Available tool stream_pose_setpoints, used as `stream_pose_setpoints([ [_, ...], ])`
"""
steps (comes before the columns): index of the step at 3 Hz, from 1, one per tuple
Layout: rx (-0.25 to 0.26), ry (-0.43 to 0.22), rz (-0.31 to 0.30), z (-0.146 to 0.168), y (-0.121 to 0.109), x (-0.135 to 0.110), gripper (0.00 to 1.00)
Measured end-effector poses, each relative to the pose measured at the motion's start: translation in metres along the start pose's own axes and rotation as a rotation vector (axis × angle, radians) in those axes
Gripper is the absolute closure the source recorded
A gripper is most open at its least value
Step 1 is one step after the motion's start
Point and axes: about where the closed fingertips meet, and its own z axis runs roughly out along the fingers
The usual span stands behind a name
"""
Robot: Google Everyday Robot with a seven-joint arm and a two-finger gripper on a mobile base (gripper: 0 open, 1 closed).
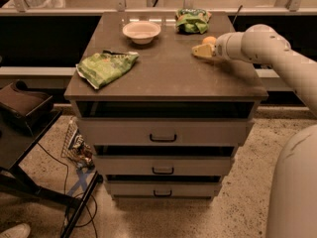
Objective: Move orange near green jalapeno chip bag
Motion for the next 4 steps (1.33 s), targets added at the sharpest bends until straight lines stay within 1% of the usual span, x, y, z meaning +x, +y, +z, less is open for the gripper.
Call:
stream_pose_setpoints([
  [1, -0.005, 0.003, 0.000, 0.003, 0.003, 0.001, 0.77],
  [2, -0.010, 0.002, -0.002, 0.005, 0.005, 0.001, 1.00],
  [3, -0.036, -0.034, -0.050, -0.002, 0.012, -0.031, 1.00],
  [4, -0.051, -0.116, -0.138, -0.054, 0.025, -0.099, 1.00],
])
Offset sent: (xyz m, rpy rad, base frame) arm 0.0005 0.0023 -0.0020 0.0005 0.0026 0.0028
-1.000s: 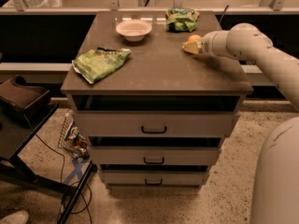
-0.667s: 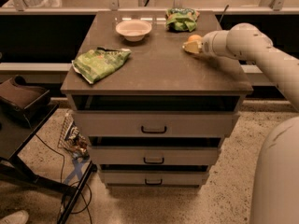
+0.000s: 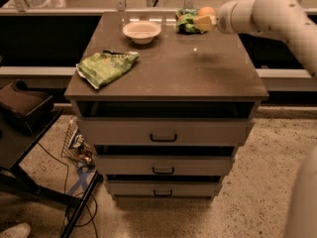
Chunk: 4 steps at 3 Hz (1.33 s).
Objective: Move orange near green jalapeno chip bag
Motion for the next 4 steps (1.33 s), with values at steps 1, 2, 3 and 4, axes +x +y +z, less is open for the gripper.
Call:
stream_pose_setpoints([
  [1, -0.061, -0.024, 0.019, -0.036, 0.026, -0.014, 1.00],
  [2, -0.213, -0.021, 0.086, -0.067, 0.100, -0.002, 1.00],
  [3, -0.321, -0.006, 0.100, -0.066, 0.152, 0.009, 1.00],
  [4, -0.442, -0.019, 0.094, -0.060, 0.205, 0.013, 1.00],
])
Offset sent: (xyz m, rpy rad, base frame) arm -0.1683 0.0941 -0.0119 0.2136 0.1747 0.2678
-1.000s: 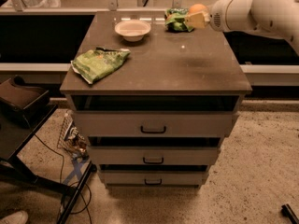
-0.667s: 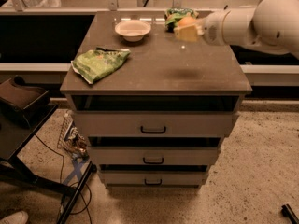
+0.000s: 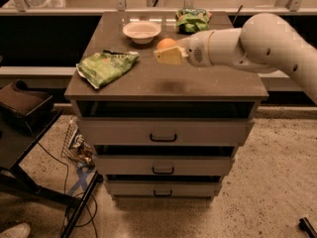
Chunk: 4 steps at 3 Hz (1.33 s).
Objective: Move orange near green jalapeno chip bag
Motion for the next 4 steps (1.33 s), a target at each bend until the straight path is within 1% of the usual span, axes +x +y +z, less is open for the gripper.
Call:
stream_pose_setpoints([
  [1, -0.074, -0.010, -0.031, 0.027, 0.022, 0.004, 1.00],
  [2, -0.128, -0.022, -0.074, 0.057, 0.038, 0.010, 1.00],
  [3, -0.129, -0.011, -0.073, 0.061, 0.038, 0.014, 1.00],
  [4, -0.136, 0.030, -0.071, 0.084, 0.035, 0.036, 1.00],
])
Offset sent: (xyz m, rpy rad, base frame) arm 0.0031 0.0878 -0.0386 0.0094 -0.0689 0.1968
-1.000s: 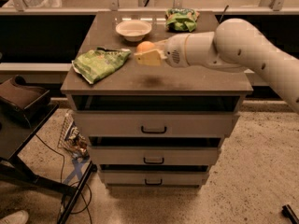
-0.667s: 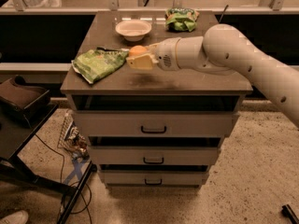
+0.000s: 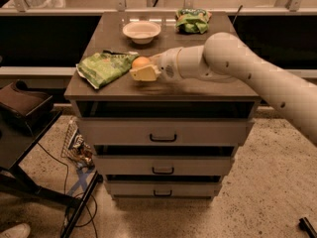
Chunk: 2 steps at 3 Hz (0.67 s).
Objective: Move orange near green jalapeno chip bag
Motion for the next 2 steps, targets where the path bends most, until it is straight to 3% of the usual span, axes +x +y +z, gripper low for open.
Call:
stream_pose_setpoints([
  [1, -0.004, 0.036, 0.006, 0.0192, -0.0058, 0.0202, 1.00],
  [2, -0.009, 0.036, 0.005, 0.0212, -0.0040, 0.0199, 0.84],
])
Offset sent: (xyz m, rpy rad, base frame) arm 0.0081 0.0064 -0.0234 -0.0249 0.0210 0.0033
